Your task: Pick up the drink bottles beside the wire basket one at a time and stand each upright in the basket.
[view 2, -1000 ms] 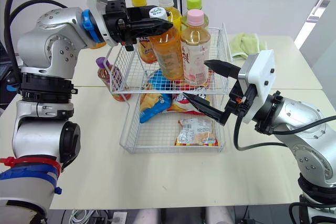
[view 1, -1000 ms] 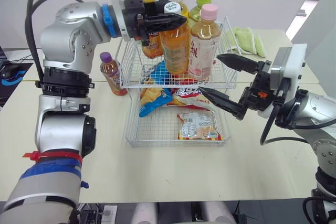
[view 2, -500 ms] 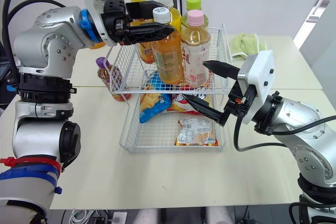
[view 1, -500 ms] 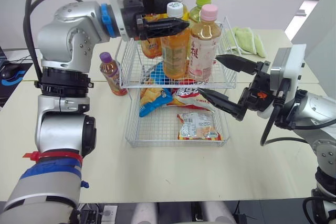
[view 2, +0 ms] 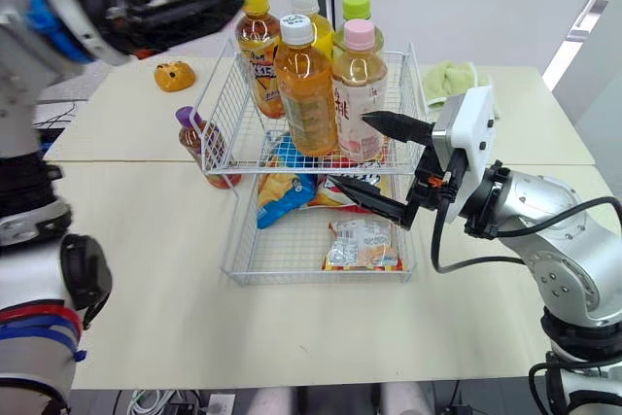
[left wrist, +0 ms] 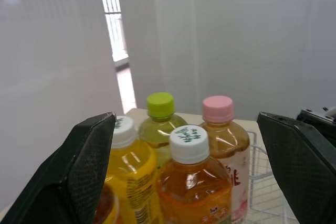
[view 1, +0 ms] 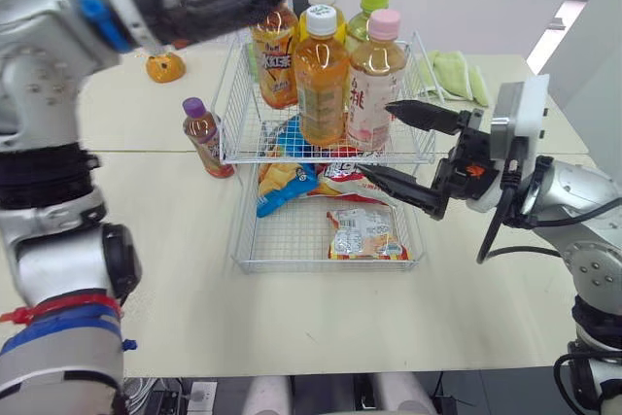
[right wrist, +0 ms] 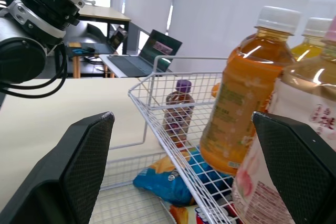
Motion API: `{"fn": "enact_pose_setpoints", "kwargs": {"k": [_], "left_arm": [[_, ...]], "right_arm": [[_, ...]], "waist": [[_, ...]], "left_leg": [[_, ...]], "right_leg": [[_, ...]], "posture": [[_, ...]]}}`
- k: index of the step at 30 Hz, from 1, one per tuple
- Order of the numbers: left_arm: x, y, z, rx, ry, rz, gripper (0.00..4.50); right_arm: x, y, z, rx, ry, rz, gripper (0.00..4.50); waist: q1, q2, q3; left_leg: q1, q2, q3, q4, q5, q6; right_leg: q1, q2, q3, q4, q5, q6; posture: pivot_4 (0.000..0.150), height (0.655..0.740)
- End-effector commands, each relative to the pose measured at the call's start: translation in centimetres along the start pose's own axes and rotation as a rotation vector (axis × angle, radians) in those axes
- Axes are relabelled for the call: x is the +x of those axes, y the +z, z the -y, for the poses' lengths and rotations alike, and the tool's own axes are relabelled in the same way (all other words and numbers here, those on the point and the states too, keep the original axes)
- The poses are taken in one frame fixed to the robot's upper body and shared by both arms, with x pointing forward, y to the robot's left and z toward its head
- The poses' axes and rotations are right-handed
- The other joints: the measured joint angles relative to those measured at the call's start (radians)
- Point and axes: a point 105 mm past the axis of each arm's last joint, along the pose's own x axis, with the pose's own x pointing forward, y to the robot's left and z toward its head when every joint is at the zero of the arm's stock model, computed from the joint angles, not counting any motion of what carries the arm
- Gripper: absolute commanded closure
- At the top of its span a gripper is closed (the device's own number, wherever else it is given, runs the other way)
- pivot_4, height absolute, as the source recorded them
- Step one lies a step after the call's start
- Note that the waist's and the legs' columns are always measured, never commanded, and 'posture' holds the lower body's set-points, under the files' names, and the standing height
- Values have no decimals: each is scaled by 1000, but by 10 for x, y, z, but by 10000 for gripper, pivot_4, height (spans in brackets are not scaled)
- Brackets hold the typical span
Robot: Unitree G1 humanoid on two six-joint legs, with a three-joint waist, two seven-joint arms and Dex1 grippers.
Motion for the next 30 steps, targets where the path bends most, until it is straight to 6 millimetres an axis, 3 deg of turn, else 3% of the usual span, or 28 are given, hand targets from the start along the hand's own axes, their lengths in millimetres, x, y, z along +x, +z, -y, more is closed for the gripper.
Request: {"fn": "enact_pose_setpoints", "kwargs": {"k": [1, 8, 14, 18, 22, 30], "left_arm": [[-37, 1, -11, 30, 184, 5, 415], [-124, -46, -17, -9, 554, -36, 415], [-181, -102, 13, -43, 777, -131, 415], [-196, -128, 39, -85, 841, -175, 415], [-198, -140, 57, -120, 865, -196, 415], [-191, -151, 64, -146, 867, -198, 415]], "right_arm": [[6, 13, -3, -41, 69, 60, 0], [20, 11, -8, -32, 200, 94, 0], [29, 11, -10, -27, 268, 113, 0], [32, 11, -11, -25, 286, 123, 0], [33, 9, -8, -29, 283, 118, 0], [31, 6, -2, -43, 208, 91, 0]], "waist": [[0, 0, 0], [3, 0, 0], [7, 0, 0], [16, -2, -1], [22, -3, -2], [23, -2, -2]], "left_leg": [[0, 0, 0, 0, 0, 0], [0, 0, 0, 1, 0, 0], [1, 0, -1, 1, 0, 0], [0, 0, -3, 1, 0, 0], [1, 0, -4, 1, 0, 0], [1, 0, -4, 1, 0, 0]], "right_leg": [[0, 0, 0, 0, 0, 0], [1, -1, 0, 0, 0, 0], [1, -3, 0, 0, 0, 0], [2, -3, 1, 0, 0, 0], [3, -3, 0, 0, 1, -2], [3, -1, 0, 0, 2, -2]], "posture": [[1500, 7400], [1500, 7400], [1500, 7400], [1500, 7400], [1500, 7400], [1500, 7400]]}}
